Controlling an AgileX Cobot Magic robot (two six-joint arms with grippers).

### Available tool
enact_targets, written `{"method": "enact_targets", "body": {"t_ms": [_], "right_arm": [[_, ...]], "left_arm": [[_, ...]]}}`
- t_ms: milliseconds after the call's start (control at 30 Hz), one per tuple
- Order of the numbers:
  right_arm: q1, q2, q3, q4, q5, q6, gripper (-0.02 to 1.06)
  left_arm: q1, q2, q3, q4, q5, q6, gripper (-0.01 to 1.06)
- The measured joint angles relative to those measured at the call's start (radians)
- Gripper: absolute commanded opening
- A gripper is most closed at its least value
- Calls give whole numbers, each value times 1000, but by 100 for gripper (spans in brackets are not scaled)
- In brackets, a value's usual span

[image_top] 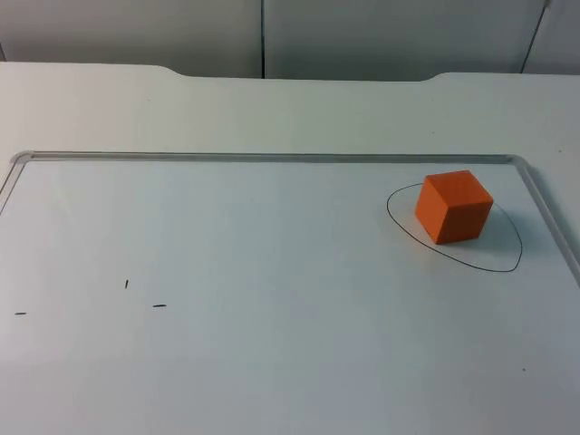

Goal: Pick up one cube with the left hand and another cube with the right hand. First place the cube in the right hand at the target position, then stack the cube in the left hand on top.

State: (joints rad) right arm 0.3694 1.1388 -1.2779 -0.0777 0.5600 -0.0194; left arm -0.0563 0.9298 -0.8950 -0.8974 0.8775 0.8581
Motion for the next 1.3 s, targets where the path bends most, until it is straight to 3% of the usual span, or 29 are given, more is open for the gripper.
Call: {"method": "enact_targets", "body": {"t_ms": [33, 67, 233, 267, 333, 367, 400, 467, 533, 833, 1133, 1300], "right_arm": [[0, -53, 7, 0, 5, -13, 105], [0, -53, 7, 0, 5, -13, 105], [0, -327, 69, 0, 63, -33, 105], [0, -327, 69, 0, 63, -33, 105], [0, -399, 99, 0, 82, -35, 105], [0, -454, 122, 0, 103, -37, 105], [0, -454, 122, 0, 103, -37, 105], [0, -509, 145, 0, 136, -37, 105], [0, -553, 162, 0, 167, -42, 105], [0, -594, 177, 0, 251, -59, 105], [0, -594, 177, 0, 275, -97, 105], [0, -594, 177, 0, 280, -101, 105]], "left_arm": [[0, 36, 0, -80, -2, 98, 0], [0, 36, 0, -80, -2, 98, 0], [-48, 279, 0, -480, -48, 581, 0], [-48, 279, 0, -480, -48, 581, 0], [-125, 379, 0, -589, -90, 777, 0], [-186, 463, 0, -689, -112, 935, 0], [-186, 463, 0, -689, -112, 935, 0], [-266, 571, -4, -778, -117, 1108, 0], [-322, 695, -40, -806, -106, 1206, 0], [-426, 1051, -313, -823, -19, 1254, 0], [-441, 1301, -579, -831, 58, 1221, 0], [-441, 1361, -650, -834, 62, 1206, 0]]}}
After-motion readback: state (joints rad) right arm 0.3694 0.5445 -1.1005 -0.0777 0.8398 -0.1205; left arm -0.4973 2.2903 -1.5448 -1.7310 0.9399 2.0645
